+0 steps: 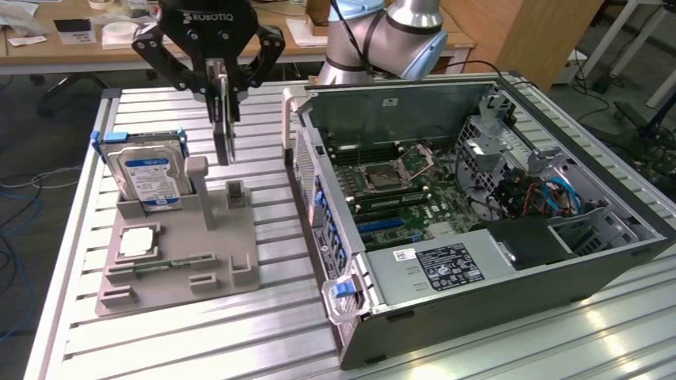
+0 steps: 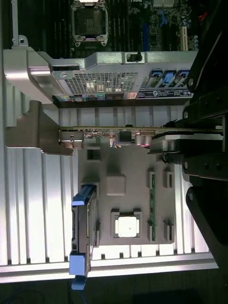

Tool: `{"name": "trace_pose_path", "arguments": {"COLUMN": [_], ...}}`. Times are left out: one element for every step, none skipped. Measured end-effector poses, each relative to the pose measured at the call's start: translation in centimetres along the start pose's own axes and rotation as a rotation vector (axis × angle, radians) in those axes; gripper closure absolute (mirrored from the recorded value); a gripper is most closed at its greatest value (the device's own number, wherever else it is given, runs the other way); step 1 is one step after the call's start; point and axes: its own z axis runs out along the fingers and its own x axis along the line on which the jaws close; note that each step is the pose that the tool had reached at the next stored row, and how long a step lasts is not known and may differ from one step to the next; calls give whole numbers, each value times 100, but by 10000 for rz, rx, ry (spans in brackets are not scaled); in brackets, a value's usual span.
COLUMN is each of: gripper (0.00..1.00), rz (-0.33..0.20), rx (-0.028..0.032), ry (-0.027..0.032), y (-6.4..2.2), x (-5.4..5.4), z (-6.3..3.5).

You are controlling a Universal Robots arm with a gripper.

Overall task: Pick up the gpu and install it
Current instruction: 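Pick up the gpu and move the gpu toward the slot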

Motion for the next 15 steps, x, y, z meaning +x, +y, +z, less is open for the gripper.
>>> {"name": "trace_pose_path", "arguments": {"gripper": [72, 72, 72, 72, 72, 72, 72, 72, 72, 72, 72, 72, 72, 72, 72], "rz": [0, 1, 0, 1, 1, 1, 2, 1, 1, 1, 1, 1, 0, 0, 1], "rx": [0, 0, 0, -1, 0, 0, -1, 0, 0, 0, 0, 0, 0, 0, 0], "ry": [0, 1, 1, 0, 0, 0, 0, 0, 0, 0, 0, 1, 1, 0, 0], "y": [1, 3, 4, 5, 7, 8, 9, 10, 11, 13, 14, 15, 16, 17, 18], "x": [-20, -42, -64, -87, -106, -124, -145, -165, -184, -204, -222, -240, -258, -275, -293], "z": [0, 0, 1, 1, 1, 2, 2, 2, 3, 3, 4, 3, 4, 5, 5]}}
